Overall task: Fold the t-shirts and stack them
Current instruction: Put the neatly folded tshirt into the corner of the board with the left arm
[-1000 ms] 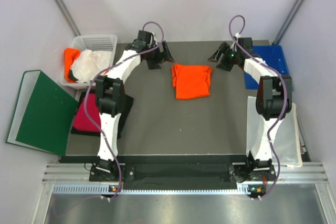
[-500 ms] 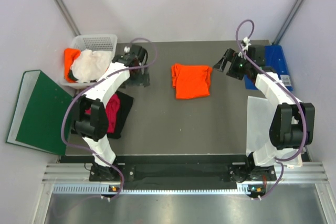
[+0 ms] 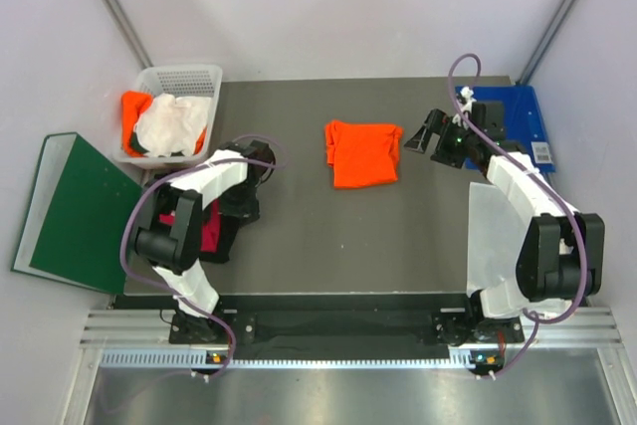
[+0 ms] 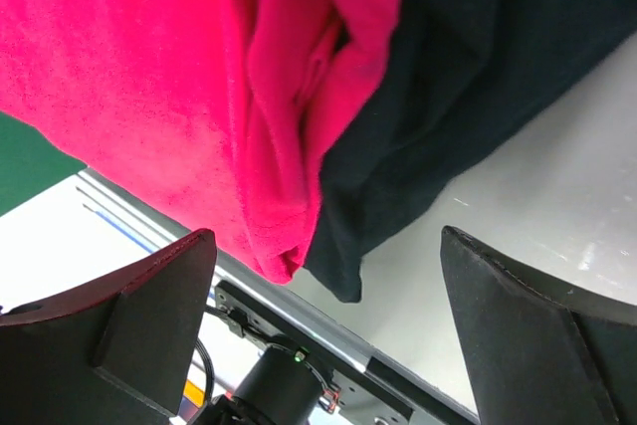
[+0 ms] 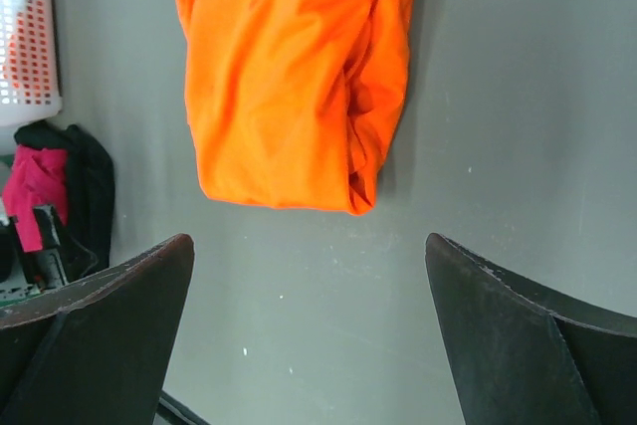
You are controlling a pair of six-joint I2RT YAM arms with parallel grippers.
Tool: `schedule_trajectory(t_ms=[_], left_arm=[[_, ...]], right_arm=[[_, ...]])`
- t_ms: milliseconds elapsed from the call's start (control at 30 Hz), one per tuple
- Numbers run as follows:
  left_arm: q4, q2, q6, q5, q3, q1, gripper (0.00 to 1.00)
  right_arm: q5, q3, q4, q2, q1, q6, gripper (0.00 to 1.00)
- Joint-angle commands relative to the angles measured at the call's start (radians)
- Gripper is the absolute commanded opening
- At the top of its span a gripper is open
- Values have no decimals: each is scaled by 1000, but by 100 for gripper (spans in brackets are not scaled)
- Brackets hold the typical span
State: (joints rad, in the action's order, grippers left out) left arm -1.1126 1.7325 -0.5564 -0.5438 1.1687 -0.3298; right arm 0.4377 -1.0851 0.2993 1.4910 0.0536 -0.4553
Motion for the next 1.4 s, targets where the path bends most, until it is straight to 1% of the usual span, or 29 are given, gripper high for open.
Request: schedule_trajectory(t_ms=[0, 267, 300, 367, 400, 433, 467, 500, 567, 700, 800, 833, 933, 967, 1033, 1067, 1100, 1167, 1300, 1333, 1367], left_arm=[[25, -11, -39, -64, -33, -3, 99], [85, 111, -54, -93, -44, -5, 99], [86, 124, -53, -100, -38, -3, 97], [96, 165, -44, -117, -30, -3, 83], [96, 180, -42, -122, -20, -2, 73], [91, 215, -39, -125, -12, 0, 36], [85, 232, -45, -124, 5, 6, 15], [76, 251, -49, -119, 15, 8, 0], [82, 277, -45, -75, 37, 8, 0], [106, 246, -33, 16, 68, -23, 0], [94, 257, -36, 57, 135, -93, 0], [85, 263, -42, 62, 161, -133, 0], [56, 320, -56, 120, 284, -204, 0], [50, 337, -63, 136, 354, -221, 0], [17, 396, -74, 159, 426, -261, 0], [5, 421, -85, 162, 489, -268, 0], [-9, 464, -91, 179, 518, -273, 0], [-26, 490, -102, 202, 561, -276, 0], [11, 464, -100, 251, 551, -278, 0], [20, 452, -88, 283, 549, -278, 0], [34, 438, -86, 295, 543, -278, 9]], right_arm=[[18, 25, -26, -72, -6, 4, 100], [33, 44, -34, -113, -6, -16, 100], [36, 42, -34, -118, -8, -19, 100], [38, 42, -32, -124, -8, -19, 100], [38, 39, -34, -129, -6, -20, 100], [38, 39, -31, -132, -8, -19, 100], [38, 39, -28, -138, -8, -19, 99], [36, 40, -26, -143, -6, -19, 100], [35, 47, -20, -153, -8, -16, 100], [32, 76, -14, -176, -8, -11, 100], [30, 97, -15, -192, -8, -13, 100], [29, 102, -15, -193, -9, -14, 100], [29, 114, -11, -198, -9, -11, 100], [29, 117, -11, -201, -9, -11, 99], [27, 119, -9, -202, -9, -11, 100], [26, 119, -6, -204, -11, -10, 100], [24, 120, -2, -204, -11, -8, 100], [24, 120, 0, -207, -11, -5, 99], [22, 128, 6, -210, -11, -2, 100], [21, 128, 8, -210, -11, -3, 100], [21, 132, 3, -209, -12, -2, 100]])
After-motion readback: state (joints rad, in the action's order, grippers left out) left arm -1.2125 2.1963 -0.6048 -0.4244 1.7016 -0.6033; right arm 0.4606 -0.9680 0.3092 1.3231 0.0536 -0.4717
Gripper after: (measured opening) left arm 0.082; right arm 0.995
